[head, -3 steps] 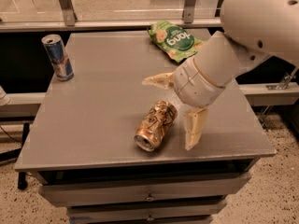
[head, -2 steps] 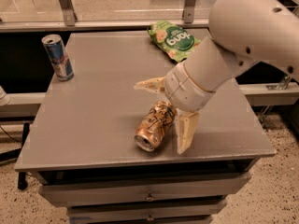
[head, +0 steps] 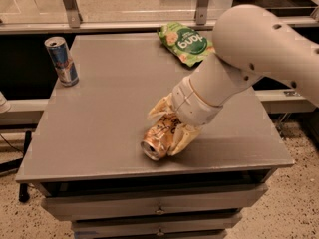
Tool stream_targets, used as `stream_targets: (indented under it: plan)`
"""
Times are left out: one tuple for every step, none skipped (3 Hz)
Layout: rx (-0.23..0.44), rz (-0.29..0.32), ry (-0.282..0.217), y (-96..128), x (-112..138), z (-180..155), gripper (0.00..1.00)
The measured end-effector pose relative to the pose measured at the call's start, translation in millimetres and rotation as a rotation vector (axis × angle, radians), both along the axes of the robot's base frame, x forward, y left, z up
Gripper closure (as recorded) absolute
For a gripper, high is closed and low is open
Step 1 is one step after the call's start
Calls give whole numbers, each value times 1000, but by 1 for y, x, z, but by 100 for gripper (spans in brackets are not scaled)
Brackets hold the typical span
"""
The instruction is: Pick orange can
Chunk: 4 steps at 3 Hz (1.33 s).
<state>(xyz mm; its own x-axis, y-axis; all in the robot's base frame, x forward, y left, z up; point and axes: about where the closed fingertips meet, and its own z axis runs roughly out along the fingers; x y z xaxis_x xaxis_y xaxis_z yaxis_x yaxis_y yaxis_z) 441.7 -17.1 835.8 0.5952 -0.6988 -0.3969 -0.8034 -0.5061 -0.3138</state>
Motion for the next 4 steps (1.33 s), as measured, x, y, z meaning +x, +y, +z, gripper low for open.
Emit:
stream_targets:
  plan:
    - [-12,-61,-3,-2,10,7,63]
    - [-1,-167,13,-5,31,31,88]
    - [99,-301,64,-4,55,66,100]
    - [231,-436,129,3,70,106,100]
